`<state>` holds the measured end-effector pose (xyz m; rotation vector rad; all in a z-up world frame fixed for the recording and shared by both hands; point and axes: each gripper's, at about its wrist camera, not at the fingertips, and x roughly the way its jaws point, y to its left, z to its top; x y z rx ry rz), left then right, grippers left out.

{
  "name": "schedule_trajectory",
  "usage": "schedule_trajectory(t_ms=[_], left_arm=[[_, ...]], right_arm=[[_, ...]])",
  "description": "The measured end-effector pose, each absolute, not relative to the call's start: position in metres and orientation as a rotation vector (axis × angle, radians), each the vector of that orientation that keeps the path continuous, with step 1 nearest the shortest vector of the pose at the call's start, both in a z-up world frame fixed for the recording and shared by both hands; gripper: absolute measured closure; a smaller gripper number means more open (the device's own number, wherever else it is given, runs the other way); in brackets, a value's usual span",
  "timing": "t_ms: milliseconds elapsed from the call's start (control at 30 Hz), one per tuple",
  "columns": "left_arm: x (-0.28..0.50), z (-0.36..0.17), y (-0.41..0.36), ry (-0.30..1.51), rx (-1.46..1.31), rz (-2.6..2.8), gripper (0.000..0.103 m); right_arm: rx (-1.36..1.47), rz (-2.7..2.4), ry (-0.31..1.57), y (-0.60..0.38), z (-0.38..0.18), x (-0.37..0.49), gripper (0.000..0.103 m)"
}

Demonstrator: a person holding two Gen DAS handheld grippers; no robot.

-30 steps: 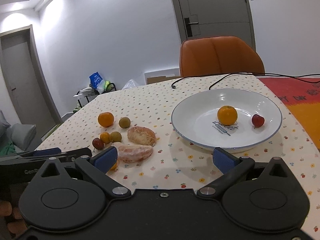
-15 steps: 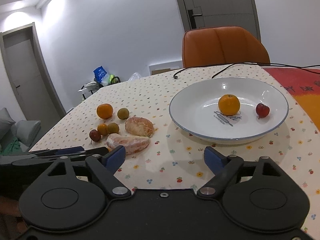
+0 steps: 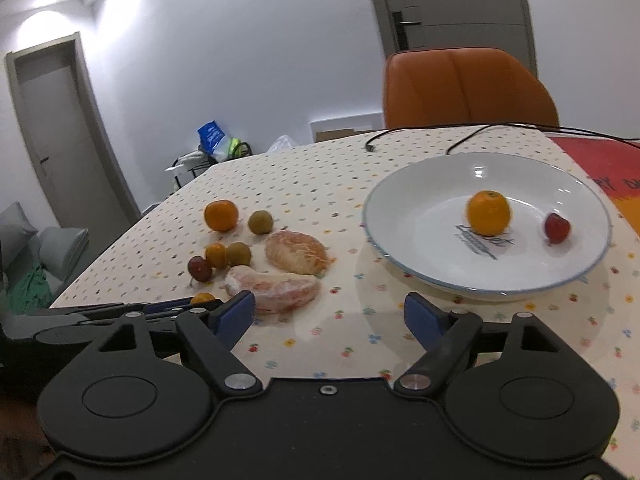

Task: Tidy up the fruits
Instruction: 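Grasp the small yellow-orange fruit with the left gripper, then grasp the peeled pink pomelo segment with the right gripper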

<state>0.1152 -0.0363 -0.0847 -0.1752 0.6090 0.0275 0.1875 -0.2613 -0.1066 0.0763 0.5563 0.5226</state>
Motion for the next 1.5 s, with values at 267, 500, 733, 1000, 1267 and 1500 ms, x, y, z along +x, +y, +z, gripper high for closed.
schedule_trajectory(t_ms=[267, 500, 733, 1000, 1267, 1500], left_arm=[[0.108, -0.080, -0.013, 0.592, -0.194, 0.076, 0.080], [0.105, -0.075, 0.002, 0.573, -0.206, 0.108, 0.080], [0.099, -0.074, 0.019, 0.562, -0.222, 0.136, 0.080], [0.098, -0.075, 0.035, 0.557, -0.247, 0.156, 0.080], [0.096, -0.078, 0.044, 0.556, -0.271, 0.160, 0.080], [0.094, -0.080, 0.053, 0.560, -0.283, 0.175, 0.080]], right_arm=[[0.039, 0.553, 0.570, -0.236, -0.106, 0.195, 0.022], [0.015, 0.561, 0.594, -0.218, -0.108, 0.202, 0.022], [-0.030, 0.545, 0.619, -0.200, -0.113, 0.211, 0.022], [-0.084, 0.524, 0.651, -0.181, -0.119, 0.219, 0.012], [-0.158, 0.487, 0.631, -0.161, -0.123, 0.219, 0.011], [-0.169, 0.489, 0.610, -0.159, -0.122, 0.217, 0.024]])
